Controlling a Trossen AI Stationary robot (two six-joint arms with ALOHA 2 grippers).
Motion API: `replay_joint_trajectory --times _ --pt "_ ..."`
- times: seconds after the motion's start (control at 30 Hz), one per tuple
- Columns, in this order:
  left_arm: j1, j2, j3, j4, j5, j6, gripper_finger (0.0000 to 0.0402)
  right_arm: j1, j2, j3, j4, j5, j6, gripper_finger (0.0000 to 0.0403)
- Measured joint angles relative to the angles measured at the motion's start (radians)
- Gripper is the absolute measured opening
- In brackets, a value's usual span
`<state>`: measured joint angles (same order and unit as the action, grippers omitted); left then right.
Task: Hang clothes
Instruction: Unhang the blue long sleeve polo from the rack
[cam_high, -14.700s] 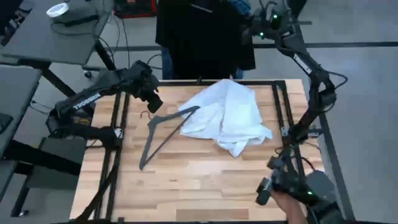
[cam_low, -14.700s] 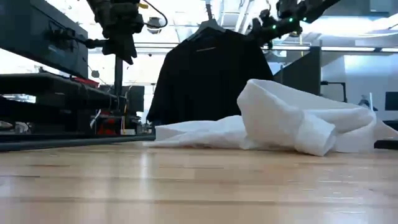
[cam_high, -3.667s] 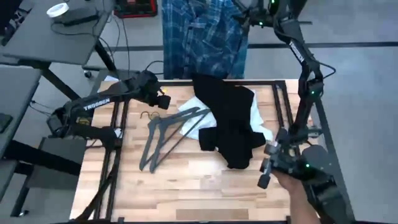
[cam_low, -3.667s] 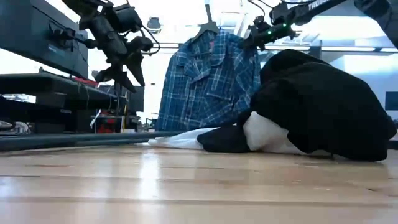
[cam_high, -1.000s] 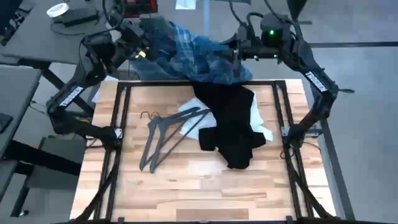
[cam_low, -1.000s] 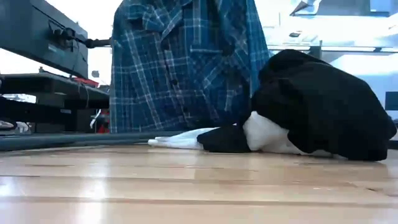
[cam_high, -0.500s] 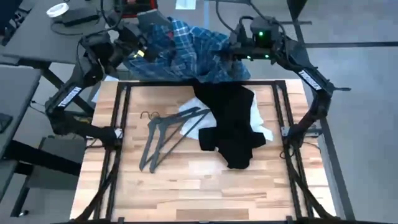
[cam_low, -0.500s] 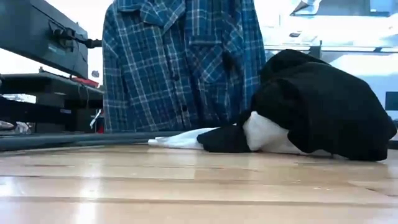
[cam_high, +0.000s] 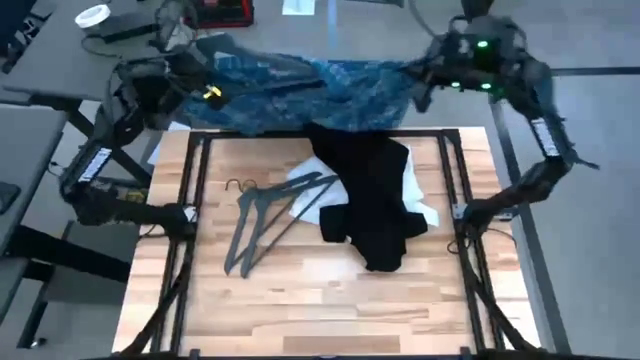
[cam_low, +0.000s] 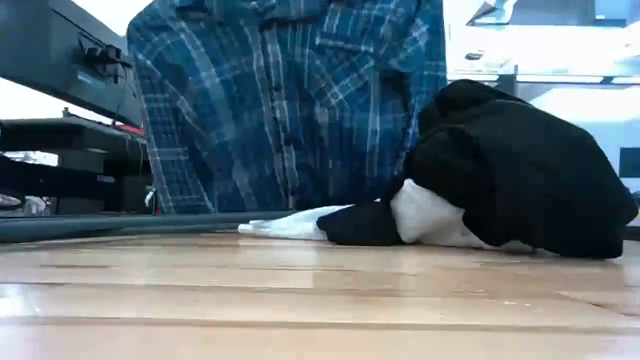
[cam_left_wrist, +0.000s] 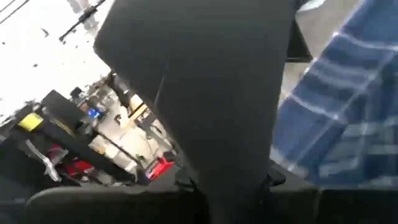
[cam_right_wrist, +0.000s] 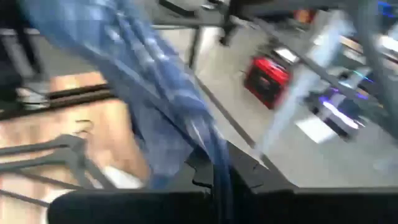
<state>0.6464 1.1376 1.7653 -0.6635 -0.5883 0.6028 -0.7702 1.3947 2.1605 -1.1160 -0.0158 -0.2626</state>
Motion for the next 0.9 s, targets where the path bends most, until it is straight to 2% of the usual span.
replay_joint_trajectory --times 0.17,0.33,0.4,0.47,0.63,0.7,0.9 --pt "0.006 -0.010 -0.002 0.077 0.124 -0.105 0.0039 0.001 -0.014 0.000 0.017 -0.006 0.026 0.0000" --pt "0.008 0.001 -0.002 0.327 0.278 -0.392 0.0039 0.120 0.015 0.004 0.107 -0.001 0.019 0.0000" --pt "0.008 -0.004 0.001 0.401 0.352 -0.461 0.0039 0.156 0.033 0.002 0.130 0.002 0.004 0.0000" --pt "0.007 -0.010 0.002 0.457 0.420 -0.473 0.0039 0.172 0.038 0.000 0.135 0.020 -0.011 0.0000" --pt "0.007 -0.037 0.001 0.436 0.435 -0.425 0.0039 0.172 0.014 0.000 0.142 0.035 -0.004 0.0000" --pt "0.007 -0.052 0.000 0.432 0.474 -0.420 0.0039 0.185 -0.002 0.000 0.193 0.031 -0.005 0.0000" --pt "0.006 -0.076 0.001 0.376 0.501 -0.360 0.0039 0.281 -0.064 0.054 0.382 -0.076 0.040 0.0000"
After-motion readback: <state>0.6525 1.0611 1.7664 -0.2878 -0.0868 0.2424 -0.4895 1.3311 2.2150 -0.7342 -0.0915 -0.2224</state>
